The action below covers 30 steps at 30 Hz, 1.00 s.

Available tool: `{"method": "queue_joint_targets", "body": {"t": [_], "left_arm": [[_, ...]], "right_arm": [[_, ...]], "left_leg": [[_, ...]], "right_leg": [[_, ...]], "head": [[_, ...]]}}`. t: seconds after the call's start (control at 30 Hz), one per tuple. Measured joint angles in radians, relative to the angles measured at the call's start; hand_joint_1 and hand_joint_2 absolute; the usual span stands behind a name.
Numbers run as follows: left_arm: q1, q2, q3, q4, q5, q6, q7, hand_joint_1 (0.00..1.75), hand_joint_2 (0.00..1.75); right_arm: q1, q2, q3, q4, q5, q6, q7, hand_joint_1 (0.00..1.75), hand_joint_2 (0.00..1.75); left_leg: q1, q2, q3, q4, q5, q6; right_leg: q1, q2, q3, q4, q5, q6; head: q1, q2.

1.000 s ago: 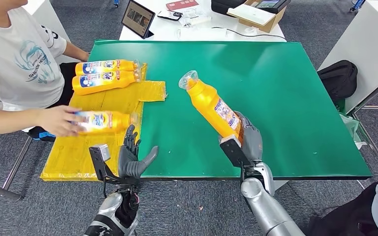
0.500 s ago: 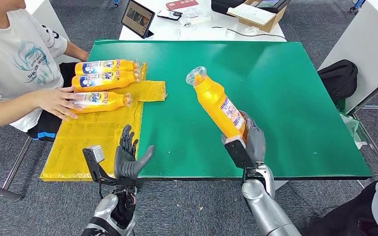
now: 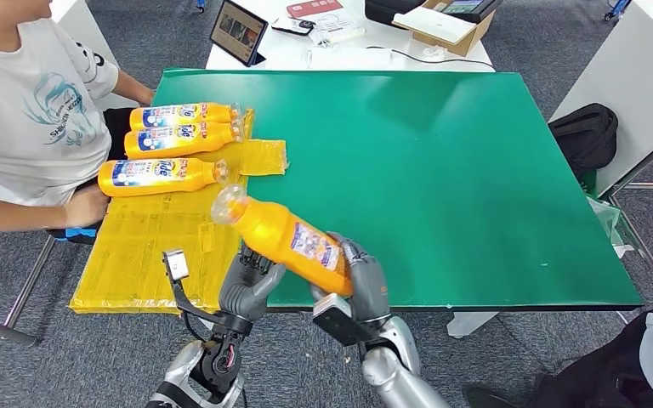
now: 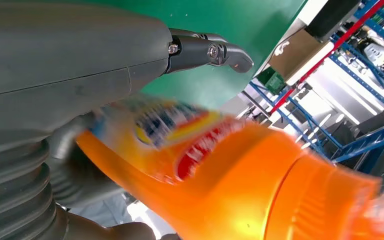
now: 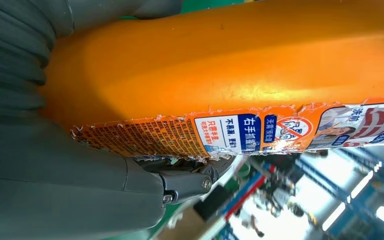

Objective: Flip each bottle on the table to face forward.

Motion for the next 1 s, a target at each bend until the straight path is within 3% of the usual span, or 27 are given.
{"method": "queue_joint_targets", "body": {"t": [0.3, 0.7, 0.73, 0.83, 0.87, 1.0], "left_arm": [[0.003, 0.008, -0.022, 0.000, 0.010, -0.010, -0.003, 0.00, 1.75], [0.057, 0.012, 0.008, -0.007, -0.006, 0.025, -0.083, 0.00, 1.75], [0.060, 0.012, 0.009, -0.008, -0.007, 0.029, -0.086, 0.16, 1.75], [0.069, 0.012, 0.015, -0.013, -0.012, 0.053, -0.099, 1.47, 1.75], [0.072, 0.012, 0.016, -0.016, -0.013, 0.062, -0.103, 1.75, 1.75], [0.086, 0.007, 0.021, -0.033, -0.017, 0.096, -0.116, 1.75, 1.75]], "right_arm": [[-0.003, 0.043, 0.077, 0.077, -0.021, 0.003, -0.015, 1.75, 1.75], [-0.037, 0.083, 0.174, 0.202, -0.034, 0.063, 0.008, 1.75, 1.75], [-0.039, 0.085, 0.177, 0.208, -0.036, 0.064, 0.008, 1.75, 1.75], [-0.045, 0.089, 0.192, 0.224, -0.040, 0.068, 0.011, 1.75, 1.75], [-0.047, 0.090, 0.198, 0.230, -0.042, 0.069, 0.013, 1.75, 1.75], [-0.057, 0.096, 0.216, 0.250, -0.053, 0.068, 0.024, 1.75, 1.75]], "left_leg": [[0.000, 0.000, 0.000, 0.000, 0.000, 0.000], [0.000, 0.000, 0.000, 0.000, 0.000, 0.000], [0.000, 0.001, 0.000, 0.000, 0.000, 0.000], [0.000, 0.001, 0.000, 0.000, 0.000, 0.000], [0.000, 0.001, 0.000, 0.000, 0.000, 0.000], [0.000, 0.001, 0.000, 0.000, 0.000, 0.000]], "right_leg": [[0.000, 0.000, 0.000, 0.000, 0.000, 0.000], [0.000, 0.000, -0.001, 0.000, 0.000, 0.000], [0.000, 0.000, -0.001, 0.000, 0.000, 0.000], [0.000, 0.000, -0.001, 0.000, 0.000, 0.000], [0.000, 0.000, -0.001, 0.000, 0.000, 0.000], [0.000, 0.000, -0.001, 0.000, 0.000, 0.000]], "head": [[0.000, 0.000], [0.000, 0.000], [0.000, 0.000], [0.000, 0.000], [0.000, 0.000], [0.000, 0.000]]}}
